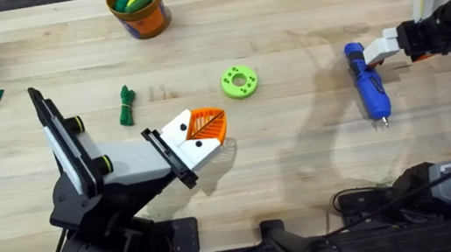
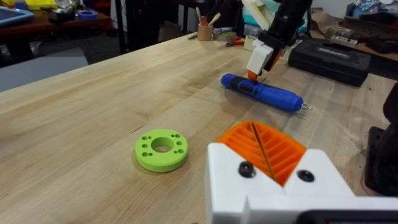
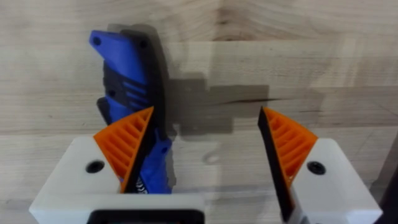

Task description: Pick up the gripper from the table and insert it into the empty holder that is missing its gripper. Then pick up a screw, insert it into the mounting hole, and use the screwdriver to tighten it. Finally, clean up the table by picking up the vegetable and placing it into the bucket.

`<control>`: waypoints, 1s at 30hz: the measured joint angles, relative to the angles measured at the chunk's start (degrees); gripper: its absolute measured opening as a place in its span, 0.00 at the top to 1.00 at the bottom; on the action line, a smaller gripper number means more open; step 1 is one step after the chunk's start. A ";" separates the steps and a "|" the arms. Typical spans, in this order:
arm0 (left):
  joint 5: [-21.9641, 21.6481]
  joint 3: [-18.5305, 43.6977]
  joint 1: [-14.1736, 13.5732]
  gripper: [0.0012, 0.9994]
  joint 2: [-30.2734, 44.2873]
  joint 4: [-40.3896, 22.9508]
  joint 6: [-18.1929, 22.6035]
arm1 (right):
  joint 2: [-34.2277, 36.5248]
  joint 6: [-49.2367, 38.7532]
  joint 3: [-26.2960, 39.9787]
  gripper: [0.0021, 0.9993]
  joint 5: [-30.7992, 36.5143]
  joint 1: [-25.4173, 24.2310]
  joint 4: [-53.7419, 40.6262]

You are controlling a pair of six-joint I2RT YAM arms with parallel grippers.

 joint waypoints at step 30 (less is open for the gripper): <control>0.01 0.00 0.00 0.99 0.00 0.07 -0.05 | -2.74 3.05 8.71 0.01 -6.30 4.79 -16.39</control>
